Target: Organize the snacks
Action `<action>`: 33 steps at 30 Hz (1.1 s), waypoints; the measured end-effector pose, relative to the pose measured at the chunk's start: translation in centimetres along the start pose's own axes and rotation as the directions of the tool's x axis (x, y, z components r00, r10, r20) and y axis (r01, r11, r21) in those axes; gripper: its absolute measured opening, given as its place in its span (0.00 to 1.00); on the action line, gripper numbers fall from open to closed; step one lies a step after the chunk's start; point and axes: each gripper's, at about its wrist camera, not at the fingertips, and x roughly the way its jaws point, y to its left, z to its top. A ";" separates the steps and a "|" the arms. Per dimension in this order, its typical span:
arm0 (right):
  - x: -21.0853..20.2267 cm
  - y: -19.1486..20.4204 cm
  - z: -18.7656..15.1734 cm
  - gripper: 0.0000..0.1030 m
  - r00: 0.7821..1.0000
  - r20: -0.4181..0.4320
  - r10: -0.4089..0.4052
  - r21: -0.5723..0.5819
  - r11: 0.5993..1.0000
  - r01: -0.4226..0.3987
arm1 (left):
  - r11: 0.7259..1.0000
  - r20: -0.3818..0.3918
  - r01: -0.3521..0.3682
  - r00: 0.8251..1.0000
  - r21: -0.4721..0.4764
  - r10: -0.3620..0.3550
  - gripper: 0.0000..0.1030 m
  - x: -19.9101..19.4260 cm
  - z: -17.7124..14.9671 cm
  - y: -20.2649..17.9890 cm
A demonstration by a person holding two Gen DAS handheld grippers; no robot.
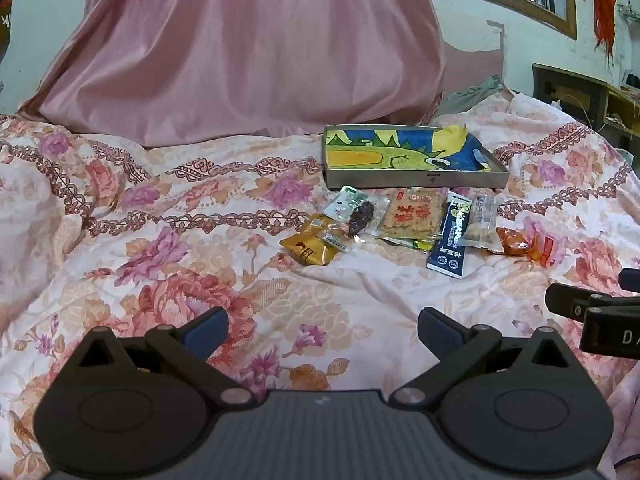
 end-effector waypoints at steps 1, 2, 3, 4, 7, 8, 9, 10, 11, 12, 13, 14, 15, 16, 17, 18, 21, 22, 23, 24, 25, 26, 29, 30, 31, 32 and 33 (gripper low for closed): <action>0.0 0.0 0.0 1.00 1.000 0.000 0.000 0.000 1.000 0.000 | 1.000 -0.001 0.000 1.000 0.000 0.000 1.00 0.0 0.0 0.0; 0.0 0.0 0.0 1.00 1.000 -0.001 0.000 0.000 1.000 0.000 | 1.000 -0.001 -0.001 1.000 0.001 0.001 1.00 0.0 0.0 0.0; 0.0 0.0 0.0 1.00 1.000 -0.002 0.000 -0.001 1.000 0.000 | 1.000 -0.001 -0.002 1.000 0.002 0.002 1.00 0.0 0.0 0.0; 0.0 0.0 0.0 1.00 1.000 -0.003 -0.001 -0.001 1.000 0.001 | 1.000 -0.001 -0.002 1.000 0.003 0.002 1.00 0.0 0.0 0.0; 0.1 0.0 0.0 1.00 1.000 -0.003 0.000 0.000 1.000 0.000 | 1.000 -0.001 -0.004 1.000 0.004 0.004 1.00 0.0 0.0 0.0; 0.1 0.0 0.0 1.00 1.000 -0.003 0.000 0.000 1.000 0.000 | 1.000 -0.001 -0.005 1.000 0.003 0.005 1.00 0.0 0.0 0.0; 0.1 0.0 0.0 1.00 1.000 -0.004 0.000 0.000 1.000 0.000 | 1.000 -0.001 -0.004 1.000 0.005 0.004 1.00 0.0 0.0 0.0; 0.1 0.0 0.0 1.00 1.000 -0.004 0.000 0.000 1.000 0.000 | 1.000 -0.001 -0.004 1.000 0.005 0.004 1.00 0.0 0.0 0.0; 0.1 0.0 0.0 1.00 1.000 -0.004 0.000 0.000 1.000 0.000 | 1.000 -0.001 -0.004 1.000 0.005 0.004 1.00 0.0 0.0 0.0; 0.1 0.0 0.0 1.00 1.000 -0.005 0.000 0.000 1.000 0.000 | 1.000 -0.001 -0.004 1.000 0.004 0.004 1.00 0.0 0.0 0.0; 0.1 0.0 0.0 1.00 1.000 -0.005 0.000 0.000 1.000 0.000 | 1.000 -0.002 -0.004 1.000 0.004 0.004 1.00 0.0 0.0 0.0; 0.1 0.0 0.0 1.00 1.000 -0.005 0.000 0.000 1.000 0.000 | 1.000 -0.002 -0.004 1.000 0.005 0.004 1.00 0.0 0.0 0.0; 0.1 0.0 0.0 1.00 1.000 -0.005 0.000 0.000 1.000 0.000 | 1.000 -0.001 -0.005 1.000 0.005 0.005 1.00 0.0 0.0 0.0; 0.1 0.0 0.0 1.00 1.000 -0.005 0.000 0.000 1.000 0.000 | 1.000 -0.002 -0.004 1.000 0.005 0.004 1.00 0.0 0.0 0.0; 0.1 0.0 0.0 1.00 1.000 -0.005 0.000 0.000 1.000 0.000 | 1.000 -0.002 -0.004 1.000 0.005 0.004 1.00 0.0 0.0 0.0; 0.1 0.0 0.0 1.00 1.000 -0.005 0.000 0.000 1.000 0.000 | 1.000 -0.002 -0.005 1.000 0.005 0.005 1.00 0.0 0.0 0.0; 0.1 0.0 0.0 1.00 1.000 -0.006 0.000 0.000 1.000 0.000 | 1.000 -0.002 -0.005 1.000 0.006 0.005 1.00 0.0 0.0 0.0; 0.1 0.0 0.0 1.00 1.000 -0.006 0.000 0.000 1.000 0.000 | 1.000 -0.002 -0.005 1.000 0.006 0.005 1.00 0.0 0.0 0.0; 0.1 0.0 0.0 1.00 1.000 -0.006 0.000 0.000 1.000 0.000 | 1.000 -0.002 -0.006 1.000 0.005 0.006 1.00 0.0 0.0 0.0; 0.1 0.0 0.0 1.00 1.000 -0.007 0.000 0.000 1.000 0.000 | 1.000 -0.002 -0.005 1.000 0.006 0.005 1.00 0.0 0.0 0.0; 0.1 0.0 0.0 1.00 1.000 -0.007 -0.001 -0.001 1.000 0.001 | 1.000 -0.003 -0.005 1.000 0.006 0.005 1.00 0.0 0.0 0.0; 0.1 0.0 0.0 1.00 1.000 -0.007 -0.001 -0.001 1.000 0.001 | 1.000 -0.003 -0.006 1.000 0.006 0.006 1.00 0.0 0.0 0.0; 0.2 0.0 0.0 1.00 1.000 -0.007 0.000 -0.001 1.000 0.000 | 1.000 -0.003 -0.006 1.000 0.006 0.006 1.00 0.0 0.0 0.0; 0.2 0.0 0.0 1.00 1.000 -0.007 -0.001 -0.001 1.000 0.001 | 1.000 -0.003 -0.005 1.000 0.006 0.005 1.00 0.0 0.0 0.0; 0.2 0.0 0.0 1.00 1.000 -0.007 -0.001 -0.001 1.000 0.001 | 1.000 -0.003 -0.006 1.000 0.007 0.006 1.00 0.0 0.0 0.0; 0.2 0.0 0.0 1.00 1.000 -0.008 -0.001 -0.001 1.000 0.001 | 1.000 -0.003 -0.006 1.000 0.007 0.006 1.00 0.0 0.0 0.0; 0.2 0.0 0.0 1.00 1.000 -0.008 -0.001 -0.001 1.000 0.001 | 1.000 -0.003 -0.007 1.000 0.008 0.007 1.00 0.0 0.0 0.0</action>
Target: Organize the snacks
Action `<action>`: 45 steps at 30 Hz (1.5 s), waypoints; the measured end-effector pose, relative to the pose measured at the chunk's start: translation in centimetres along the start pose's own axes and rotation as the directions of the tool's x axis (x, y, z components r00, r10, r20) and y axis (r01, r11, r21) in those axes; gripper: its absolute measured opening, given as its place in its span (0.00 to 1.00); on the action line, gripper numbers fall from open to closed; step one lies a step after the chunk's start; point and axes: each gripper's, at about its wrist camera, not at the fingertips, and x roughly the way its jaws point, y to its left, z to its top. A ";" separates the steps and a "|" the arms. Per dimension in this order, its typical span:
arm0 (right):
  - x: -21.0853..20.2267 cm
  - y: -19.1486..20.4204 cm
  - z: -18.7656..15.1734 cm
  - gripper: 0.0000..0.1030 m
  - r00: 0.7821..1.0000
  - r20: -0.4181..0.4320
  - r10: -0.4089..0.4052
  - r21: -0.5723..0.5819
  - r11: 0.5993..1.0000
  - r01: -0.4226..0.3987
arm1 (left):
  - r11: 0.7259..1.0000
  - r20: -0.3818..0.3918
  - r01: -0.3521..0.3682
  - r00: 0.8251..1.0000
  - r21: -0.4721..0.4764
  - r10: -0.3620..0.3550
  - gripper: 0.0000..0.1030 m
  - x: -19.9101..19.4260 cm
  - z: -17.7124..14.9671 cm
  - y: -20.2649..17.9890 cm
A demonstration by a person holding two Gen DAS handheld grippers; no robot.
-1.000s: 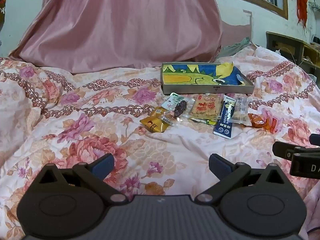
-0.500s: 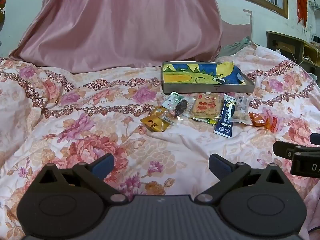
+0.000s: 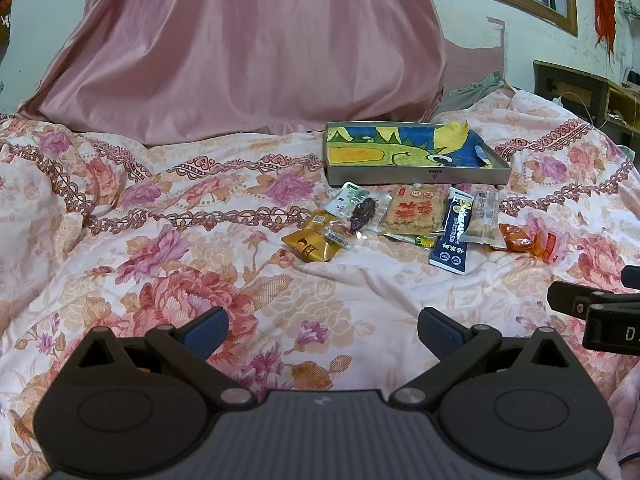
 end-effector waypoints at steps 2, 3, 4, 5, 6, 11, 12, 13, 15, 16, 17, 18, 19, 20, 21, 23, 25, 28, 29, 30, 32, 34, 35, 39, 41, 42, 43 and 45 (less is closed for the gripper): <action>0.0 0.0 0.0 1.00 1.000 0.000 0.000 0.000 1.000 0.000 | 1.000 0.000 -0.003 1.000 0.001 0.003 1.00 0.0 0.0 0.0; 0.0 0.0 0.0 1.00 1.000 0.000 0.000 0.000 1.000 0.000 | 1.000 0.000 -0.004 1.000 0.001 0.004 1.00 0.0 0.0 0.0; 0.0 0.0 0.0 1.00 1.000 0.000 0.000 0.000 1.000 0.000 | 1.000 0.000 -0.004 1.000 0.001 0.004 1.00 0.2 -0.5 0.1; 0.0 0.0 0.0 1.00 1.000 0.000 0.000 0.000 1.000 0.000 | 1.000 0.001 -0.005 1.000 0.001 0.005 1.00 -0.1 -0.5 0.0; 0.0 0.0 0.0 1.00 1.000 -0.001 0.000 0.000 1.000 0.000 | 1.000 0.001 -0.005 1.000 0.000 0.005 1.00 0.0 -0.2 0.1; 0.0 0.0 0.0 1.00 1.000 -0.001 0.000 -0.001 1.000 0.000 | 1.000 0.000 -0.006 1.000 -0.002 0.006 1.00 -0.1 -0.2 0.2; 0.0 0.0 0.0 1.00 1.000 -0.002 0.000 -0.001 1.000 0.000 | 1.000 0.000 -0.006 1.000 -0.001 0.006 1.00 -0.1 -0.2 0.2; 0.0 0.0 0.0 1.00 1.000 -0.002 0.000 -0.001 1.000 0.000 | 1.000 -0.001 -0.006 1.000 -0.001 0.006 1.00 -0.1 -0.2 0.2; 0.1 0.0 0.0 1.00 1.000 -0.002 0.000 -0.001 1.000 0.000 | 1.000 -0.002 -0.007 1.000 -0.001 0.007 1.00 -0.1 -0.2 0.2; 0.1 0.0 0.0 1.00 1.000 -0.002 0.000 -0.001 1.000 0.000 | 1.000 -0.004 -0.009 1.000 -0.001 0.009 1.00 0.1 -0.3 0.3; 0.1 0.0 0.0 1.00 1.000 -0.002 -0.001 -0.001 1.000 0.001 | 1.000 -0.005 -0.009 1.000 -0.001 0.009 1.00 0.2 -0.3 0.3; 0.1 0.0 0.0 1.00 1.000 -0.002 -0.001 -0.001 1.000 0.001 | 1.000 -0.006 -0.010 1.000 -0.001 0.010 1.00 0.1 -0.3 0.4; 0.1 0.0 0.0 1.00 1.000 -0.003 -0.001 -0.002 1.000 0.001 | 1.000 -0.006 -0.011 1.000 -0.001 0.011 1.00 0.1 -0.3 0.4; 0.1 0.0 0.0 1.00 1.000 -0.003 -0.001 -0.002 1.000 0.000 | 1.000 -0.007 -0.011 1.000 -0.001 0.011 1.00 0.1 -0.3 0.4; 0.1 0.0 0.0 1.00 1.000 -0.003 -0.001 -0.001 1.000 0.001 | 1.000 -0.007 -0.011 1.000 -0.001 0.011 1.00 0.1 -0.3 0.4; 0.1 0.0 0.0 1.00 1.000 -0.003 -0.001 -0.002 1.000 0.001 | 1.000 -0.007 -0.011 1.000 -0.001 0.011 1.00 0.2 -0.3 0.4; 0.1 0.0 0.0 1.00 1.000 -0.003 -0.001 -0.002 1.000 0.001 | 1.000 -0.007 -0.012 1.000 -0.001 0.012 1.00 0.2 -0.4 0.4; 0.1 0.1 0.0 1.00 1.000 -0.003 -0.001 -0.002 1.000 0.001 | 1.000 -0.010 -0.011 1.000 -0.003 0.011 1.00 0.2 -0.5 0.5; 0.1 0.1 0.0 1.00 1.000 -0.004 -0.001 -0.002 1.000 0.001 | 1.000 -0.013 -0.012 1.000 -0.004 0.012 1.00 0.3 -0.6 0.5; 0.1 0.1 0.0 1.00 1.000 -0.004 -0.001 -0.002 1.000 0.001 | 1.000 -0.015 -0.013 1.000 -0.004 0.013 1.00 0.3 -0.6 0.5; 0.1 0.1 0.0 1.00 1.000 -0.004 -0.001 -0.002 1.000 0.001 | 1.000 -0.018 -0.014 1.000 -0.004 0.014 1.00 0.3 -0.6 0.5; 0.1 0.1 0.0 1.00 1.000 -0.004 -0.001 -0.002 1.000 0.001 | 1.000 -0.019 -0.014 1.000 -0.005 0.014 1.00 0.4 -0.6 0.5; 0.1 0.1 0.0 1.00 1.000 -0.005 -0.001 -0.002 1.000 0.001 | 1.000 -0.018 -0.015 1.000 -0.005 0.014 1.00 0.4 -0.6 0.5; 0.2 0.1 0.0 1.00 1.000 -0.006 -0.001 -0.003 1.000 0.001 | 1.000 -0.024 -0.009 1.000 -0.005 0.009 1.00 0.5 -0.6 0.6; 0.2 0.1 0.0 1.00 1.000 -0.006 -0.001 -0.003 1.000 0.001 | 1.000 -0.028 -0.010 1.000 -0.007 0.010 1.00 0.5 -0.6 0.6; 0.2 0.1 0.0 1.00 1.000 -0.006 0.000 -0.003 1.000 0.000 | 1.000 -0.029 -0.012 0.999 -0.009 0.012 1.00 0.6 -0.6 0.7; 0.2 0.1 0.0 1.00 1.000 -0.006 0.000 -0.003 1.000 0.000 | 1.000 -0.032 -0.011 0.999 -0.011 0.011 1.00 0.6 -0.6 0.7; 0.3 0.1 0.0 1.00 1.000 -0.007 0.000 -0.003 1.000 0.000 | 1.000 -0.041 -0.009 0.999 -0.013 0.009 1.00 0.8 -0.6 0.8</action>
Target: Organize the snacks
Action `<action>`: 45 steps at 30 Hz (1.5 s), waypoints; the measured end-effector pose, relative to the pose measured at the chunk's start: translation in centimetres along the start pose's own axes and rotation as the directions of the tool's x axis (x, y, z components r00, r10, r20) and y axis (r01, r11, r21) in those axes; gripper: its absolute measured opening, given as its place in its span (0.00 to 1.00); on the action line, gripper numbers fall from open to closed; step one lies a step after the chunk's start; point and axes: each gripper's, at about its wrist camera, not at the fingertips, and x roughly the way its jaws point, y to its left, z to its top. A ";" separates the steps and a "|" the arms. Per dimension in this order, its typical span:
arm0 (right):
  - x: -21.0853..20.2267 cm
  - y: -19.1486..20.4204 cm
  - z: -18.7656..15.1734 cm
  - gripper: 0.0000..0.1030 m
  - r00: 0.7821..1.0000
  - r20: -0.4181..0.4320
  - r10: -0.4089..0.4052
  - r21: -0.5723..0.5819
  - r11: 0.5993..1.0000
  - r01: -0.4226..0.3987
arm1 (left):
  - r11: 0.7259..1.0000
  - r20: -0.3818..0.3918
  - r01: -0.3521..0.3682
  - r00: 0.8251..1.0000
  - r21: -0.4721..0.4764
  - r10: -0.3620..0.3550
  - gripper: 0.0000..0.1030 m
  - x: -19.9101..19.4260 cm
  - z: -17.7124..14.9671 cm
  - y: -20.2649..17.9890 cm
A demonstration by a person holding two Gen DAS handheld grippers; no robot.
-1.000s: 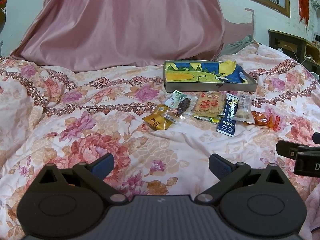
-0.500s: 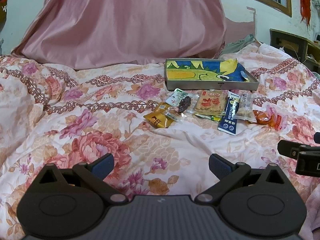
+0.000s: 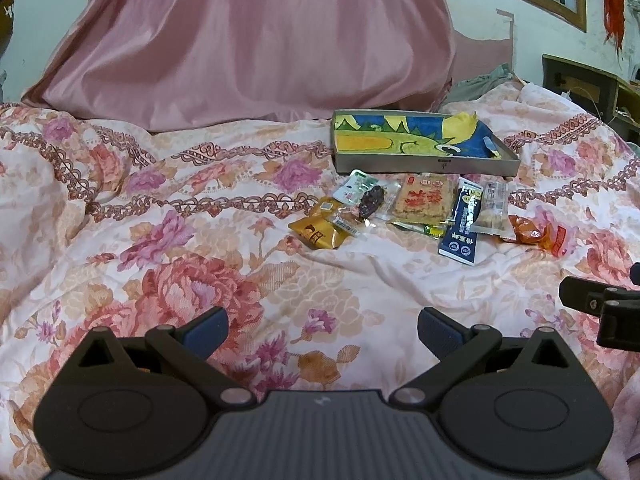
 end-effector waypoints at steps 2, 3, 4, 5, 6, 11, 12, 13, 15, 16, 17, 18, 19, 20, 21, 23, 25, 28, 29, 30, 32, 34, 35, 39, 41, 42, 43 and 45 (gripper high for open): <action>-0.1 0.0 0.0 1.00 1.000 0.000 0.000 -0.002 1.000 0.000 | 1.000 -0.003 -0.005 1.000 -0.002 0.005 1.00 0.1 0.0 0.0; 0.0 0.0 0.0 1.00 1.000 0.001 0.000 0.000 1.000 0.000 | 1.000 -0.007 -0.006 1.000 -0.004 0.005 1.00 0.2 0.1 0.1; 0.0 -0.1 0.0 1.00 1.000 0.002 0.001 0.004 1.000 -0.001 | 1.000 -0.013 -0.007 1.000 -0.007 0.007 1.00 0.3 0.1 0.2; 0.0 -0.2 0.1 1.00 1.000 0.001 0.003 0.010 1.000 -0.003 | 1.000 -0.019 -0.009 1.000 -0.010 0.009 1.00 0.5 0.1 0.2; 0.2 -0.1 0.2 1.00 1.000 -0.002 0.005 0.022 1.000 -0.005 | 1.000 -0.028 -0.010 1.000 -0.014 0.010 1.00 0.7 0.2 0.3; 0.5 -1.1 0.5 1.00 1.000 -0.011 0.013 0.078 0.997 -0.012 | 1.000 -0.058 -0.019 0.998 -0.011 0.018 1.00 1.8 0.3 0.2; 0.8 -1.1 0.7 1.00 1.000 -0.014 0.014 0.085 0.996 -0.013 | 1.000 -0.061 -0.020 0.998 -0.012 0.019 1.00 1.9 0.4 0.2; 1.0 -1.2 0.8 1.00 1.000 -0.017 0.008 0.090 0.996 -0.006 | 1.000 -0.063 -0.020 0.998 -0.018 0.019 1.00 2.1 0.5 0.2; 1.2 -1.3 0.9 1.00 1.000 -0.018 -0.012 0.092 0.996 0.013 | 0.999 -0.048 -0.020 0.999 -0.043 0.018 1.00 2.0 0.6 0.3; 1.2 -1.4 0.9 1.00 1.000 -0.020 -0.020 0.094 0.995 0.022 | 0.999 -0.040 -0.018 0.999 -0.048 0.016 1.00 1.9 0.8 0.3; 1.4 -1.4 1.0 1.00 0.999 -0.022 -0.029 0.096 0.995 0.031 | 0.999 -0.036 -0.016 0.999 -0.044 0.015 1.00 1.9 0.9 0.2; 1.5 -1.5 1.2 1.00 0.999 -0.023 -0.038 0.100 0.994 0.040 | 0.999 -0.035 -0.016 0.999 -0.033 0.015 1.00 2.0 1.2 0.0; 1.6 -1.6 1.4 1.00 0.999 -0.023 -0.045 0.104 0.993 0.047 | 1.000 -0.036 -0.010 0.999 -0.026 0.009 1.00 2.1 1.5 -0.1; 1.8 -1.6 1.6 1.00 0.999 -0.024 -0.048 0.106 0.993 0.050 | 1.000 -0.036 -0.004 0.999 -0.021 0.003 1.00 2.3 1.7 -0.2; 2.0 -1.7 1.8 1.00 0.999 -0.022 -0.044 0.104 0.994 0.046 | 1.000 -0.039 0.000 0.999 -0.017 0.000 1.00 2.5 2.1 -0.3; 2.3 -1.9 2.3 1.00 1.000 -0.015 -0.020 0.095 0.995 0.021 | 1.000 -0.045 0.002 0.999 -0.005 -0.003 1.00 3.2 2.9 -0.5; 2.9 -2.3 3.0 1.00 0.999 -0.022 0.023 0.079 0.997 -0.021 | 1.000 -0.055 -0.013 0.998 0.010 0.013 1.00 4.1 3.9 -0.7; 4.0 -3.0 4.0 1.00 0.995 -0.038 0.088 0.047 0.995 -0.086 | 1.000 -0.052 -0.016 0.999 0.023 0.017 1.00 5.4 5.2 -1.1; 4.3 -3.2 4.3 1.00 0.995 -0.040 0.096 0.033 0.995 -0.095 | 0.999 -0.052 -0.012 0.999 0.033 0.013 1.00 5.9 5.7 -1.3; 4.7 -3.3 4.6 1.00 0.994 -0.041 0.104 0.016 0.995 -0.103 | 0.999 -0.051 -0.008 0.999 0.049 0.011 1.00 6.3 6.1 -1.5; 5.5 -3.9 5.0 1.00 0.991 -0.051 0.122 -0.017 0.992 -0.123 | 0.996 -0.046 0.000 0.999 0.094 0.004 1.00 7.3 6.8 -2.3; 6.4 -4.6 5.5 1.00 0.989 -0.059 0.136 -0.023 0.990 -0.138 | 0.990 -0.048 0.022 0.999 0.139 -0.015 1.00 8.3 7.5 -3.3; 6.9 -5.0 5.7 1.00 0.987 -0.067 0.149 -0.023 0.988 -0.151 | 0.987 -0.050 0.034 0.998 0.155 -0.026 1.00 8.8 7.7 -3.9; 8.8 -6.0 6.7 1.00 0.980 -0.085 0.179 -0.047 0.982 -0.183 | 0.974 -0.057 0.090 0.995 0.210 -0.080 1.00 10.6 8.3 -6.0; 9.5 -6.5 7.3 1.00 0.977 -0.083 0.196 -0.097 0.974 -0.203 | 0.967 -0.060 0.112 0.993 0.230 -0.101 1.00 11.3 8.6 -6.8; 9.8 -6.8 7.7 1.00 0.976 -0.081 0.203 -0.125 0.969 -0.212 | 0.964 -0.064 0.125 0.992 0.235 -0.113 1.00 11.9 8.8 -7.1; 10.2 -7.2 8.0 1.00 0.973 -0.080 0.214 -0.161 0.961 -0.225 | 0.962 -0.069 0.135 0.990 0.236 -0.122 1.00 12.3 9.0 -7.4; 11.0 -7.9 8.4 1.00 0.970 -0.078 0.229 -0.236 0.942 -0.241 | 0.957 -0.086 0.163 0.985 0.238 -0.146 1.00 13.3 9.6 -7.9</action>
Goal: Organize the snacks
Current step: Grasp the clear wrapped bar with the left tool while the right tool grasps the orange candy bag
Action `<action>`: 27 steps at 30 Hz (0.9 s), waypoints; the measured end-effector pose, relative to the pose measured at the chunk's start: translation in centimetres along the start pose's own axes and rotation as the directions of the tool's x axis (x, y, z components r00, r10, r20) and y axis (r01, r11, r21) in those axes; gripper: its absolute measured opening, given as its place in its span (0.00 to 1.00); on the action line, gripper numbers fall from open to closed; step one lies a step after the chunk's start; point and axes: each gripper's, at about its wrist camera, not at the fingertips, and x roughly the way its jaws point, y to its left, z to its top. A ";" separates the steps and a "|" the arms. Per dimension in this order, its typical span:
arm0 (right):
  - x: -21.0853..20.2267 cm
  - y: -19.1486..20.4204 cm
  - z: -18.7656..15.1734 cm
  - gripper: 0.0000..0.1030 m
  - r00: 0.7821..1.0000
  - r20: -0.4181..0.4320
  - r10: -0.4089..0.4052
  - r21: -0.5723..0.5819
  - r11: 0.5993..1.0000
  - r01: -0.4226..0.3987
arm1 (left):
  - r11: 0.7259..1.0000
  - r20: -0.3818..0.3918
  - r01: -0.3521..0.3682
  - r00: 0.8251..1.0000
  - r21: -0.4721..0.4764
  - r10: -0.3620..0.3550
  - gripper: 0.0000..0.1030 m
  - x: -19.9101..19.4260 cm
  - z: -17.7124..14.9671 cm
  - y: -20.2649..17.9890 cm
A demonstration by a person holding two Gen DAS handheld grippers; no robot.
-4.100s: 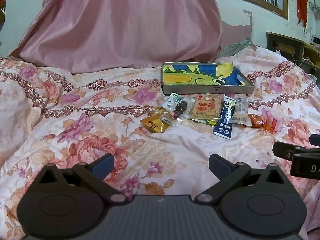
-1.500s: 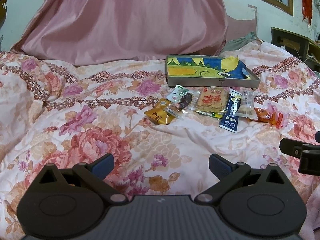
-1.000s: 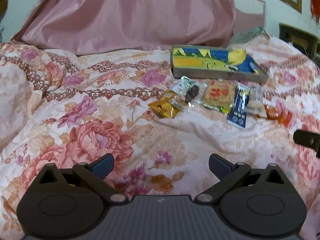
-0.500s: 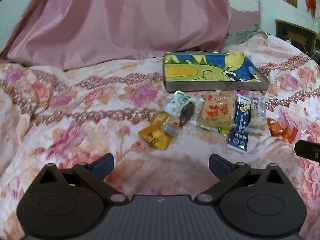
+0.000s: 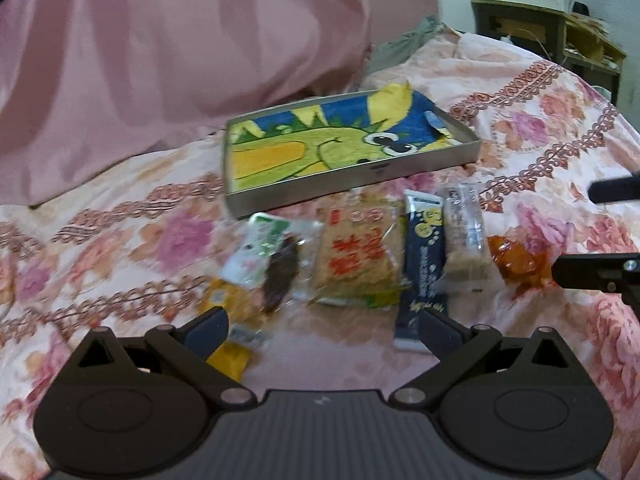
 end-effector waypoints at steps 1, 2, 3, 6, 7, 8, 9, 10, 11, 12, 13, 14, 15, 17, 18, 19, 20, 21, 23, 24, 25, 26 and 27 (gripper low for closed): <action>0.3 -0.5 -0.1 1.00 1.000 0.002 0.008 -0.036 0.999 -0.008 | 1.000 -0.007 0.011 1.000 0.003 -0.011 1.00 0.5 0.4 -0.1; 0.7 -1.1 -0.2 1.00 1.000 -0.001 0.016 -0.073 0.997 -0.016 | 1.000 -0.014 0.024 1.000 0.004 -0.024 1.00 1.0 0.8 -0.3; 1.2 -1.5 -0.4 1.00 1.000 -0.006 0.021 -0.097 0.995 -0.022 | 0.999 -0.018 0.043 0.999 0.005 -0.043 1.00 1.4 1.2 -0.3; 2.5 -2.6 -1.2 0.99 0.998 -0.034 0.048 -0.144 0.988 -0.053 | 0.995 -0.001 0.097 0.995 0.020 -0.097 1.00 2.3 2.2 -1.1; 2.9 -2.9 -1.5 0.99 0.998 -0.040 0.054 -0.138 0.989 -0.059 | 0.993 0.002 0.111 0.994 0.027 -0.111 1.00 2.6 2.6 -1.4; 3.3 -3.1 -1.7 0.99 0.997 -0.046 0.064 -0.130 0.989 -0.069 | 0.991 0.005 0.127 0.992 0.033 -0.128 1.00 2.9 2.9 -1.8; 3.8 -3.4 -1.9 0.99 0.996 -0.052 0.077 -0.126 0.988 -0.083 | 0.988 0.004 0.147 0.989 0.039 -0.147 1.00 3.3 3.3 -2.3; 4.1 -3.5 -2.1 0.99 0.995 -0.057 0.082 -0.132 0.987 -0.089 | 0.986 0.002 0.163 0.987 0.044 -0.164 1.00 3.7 3.6 -2.8; 4.4 -3.6 -2.3 0.99 0.995 -0.056 0.077 -0.143 0.986 -0.084 | 0.982 -0.002 0.182 0.983 0.048 -0.183 1.00 4.2 3.9 -3.3; 4.7 -3.6 -2.5 0.99 0.996 -0.054 0.070 -0.153 0.985 -0.077 | 0.979 -0.005 0.196 0.981 0.052 -0.196 1.00 4.6 4.2 -3.8; 4.9 -3.6 -2.6 0.99 0.997 -0.053 0.063 -0.159 0.985 -0.071 | 0.977 -0.006 0.204 0.979 0.058 -0.204 1.00 5.0 4.5 -4.2; 5.1 -3.7 -2.7 0.97 0.997 -0.053 0.060 -0.161 0.985 -0.067 | 0.975 -0.007 0.211 0.977 0.065 -0.211 1.00 5.4 4.7 -4.7; 5.4 -3.9 -2.9 0.95 0.997 -0.056 0.060 -0.161 0.985 -0.068 | 0.973 -0.007 0.221 0.975 0.070 -0.221 1.00 5.8 5.0 -5.2; 5.9 -4.3 -3.2 0.91 0.996 -0.065 0.067 -0.157 0.985 -0.077 | 0.967 -0.004 0.244 0.970 0.072 -0.244 1.00 6.5 5.4 -5.9; 6.1 -4.5 -3.3 0.91 0.995 -0.070 0.070 -0.152 0.985 -0.080 | 0.964 -0.004 0.256 0.967 0.072 -0.256 1.00 6.8 5.6 -6.3; 6.3 -4.6 -3.4 0.89 0.995 -0.072 0.070 -0.146 0.986 -0.080 | 0.961 -0.005 0.267 0.964 0.072 -0.267 1.00 7.0 5.8 -6.7; 6.5 -4.7 -3.5 0.88 0.995 -0.073 0.074 -0.138 0.987 -0.083 | 0.957 -0.006 0.281 0.960 0.071 -0.281 1.00 7.3 5.9 -7.0; 6.7 -4.7 -3.4 0.88 0.994 -0.075 0.080 -0.134 0.987 -0.089 | 0.954 -0.008 0.291 0.957 0.071 -0.291 1.00 7.6 6.1 -7.3; 6.9 -4.5 -3.4 0.86 0.994 -0.066 0.082 -0.146 0.985 -0.091 | 0.949 -0.014 0.308 0.951 0.071 -0.308 0.99 8.2 6.3 -7.7; 7.0 -4.4 -3.5 0.86 0.995 -0.067 0.080 -0.153 0.984 -0.089 | 0.947 -0.020 0.315 0.949 0.069 -0.314 0.99 8.5 6.4 -7.9; 7.2 -4.3 -3.5 0.85 0.994 -0.073 0.080 -0.159 0.983 -0.090 | 0.945 -0.025 0.319 0.948 0.065 -0.318 0.99 8.7 6.4 -8.0; 7.3 -4.3 -3.7 0.84 0.993 -0.081 0.080 -0.162 0.982 -0.092 | 0.945 -0.028 0.323 0.946 0.058 -0.322 0.99 8.9 6.5 -8.0; 7.4 -4.3 -3.8 0.83 0.993 -0.090 0.077 -0.165 0.982 -0.091 | 0.943 -0.031 0.328 0.945 0.050 -0.327 0.99 9.0 6.5 -7.9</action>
